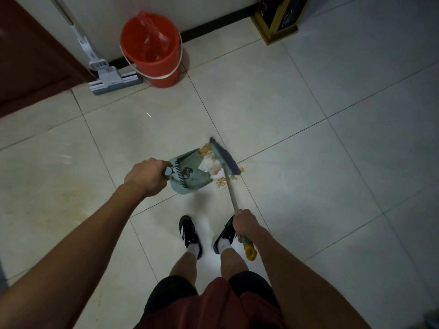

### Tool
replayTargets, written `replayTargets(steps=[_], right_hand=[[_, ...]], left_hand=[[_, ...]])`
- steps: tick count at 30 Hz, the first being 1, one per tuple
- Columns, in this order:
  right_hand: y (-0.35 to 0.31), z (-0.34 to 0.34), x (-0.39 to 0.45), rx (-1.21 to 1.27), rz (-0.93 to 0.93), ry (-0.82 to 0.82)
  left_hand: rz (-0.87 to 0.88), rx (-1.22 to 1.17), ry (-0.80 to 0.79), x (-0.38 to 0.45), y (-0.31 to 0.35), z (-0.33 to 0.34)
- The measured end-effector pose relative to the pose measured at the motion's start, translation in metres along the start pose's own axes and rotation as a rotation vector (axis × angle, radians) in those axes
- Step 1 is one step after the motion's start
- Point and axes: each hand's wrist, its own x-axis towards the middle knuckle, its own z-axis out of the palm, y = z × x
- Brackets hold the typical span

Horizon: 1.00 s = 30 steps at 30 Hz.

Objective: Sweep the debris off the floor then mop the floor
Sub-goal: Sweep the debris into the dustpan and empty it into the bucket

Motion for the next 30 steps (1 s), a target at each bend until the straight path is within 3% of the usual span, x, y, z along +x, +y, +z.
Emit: replayTargets(steps=[5,9,14,23,30], right_hand=[[-0.009,0.017,-0.016,-0.013,-0.026,-0.030],[-0.015,0.025,-0.035,-0.230,-0.143,-0.067],[-0.015,0.029,-0.041,0.168,0.015,-0.084],[0.001,0.012,-0.068,0.347,0.047,-0.126],[-0.005,-0.005,-0.078,0.485,0.035,-0.057]], left_hand=[[-0.019,-0.010,-0.004,-0.010,-0.005,0.010],[-0.075,-0.105,0.029,-0.019,-0.008,0.020],[-0.078,-0.119,0.030,-0.033,-0.003,0.031],[-0.137,-0.197,0.072,-0.045,-0.011,0.023],[-0.184,-0.214,0.067,-0.056,-0.031,0.024]])
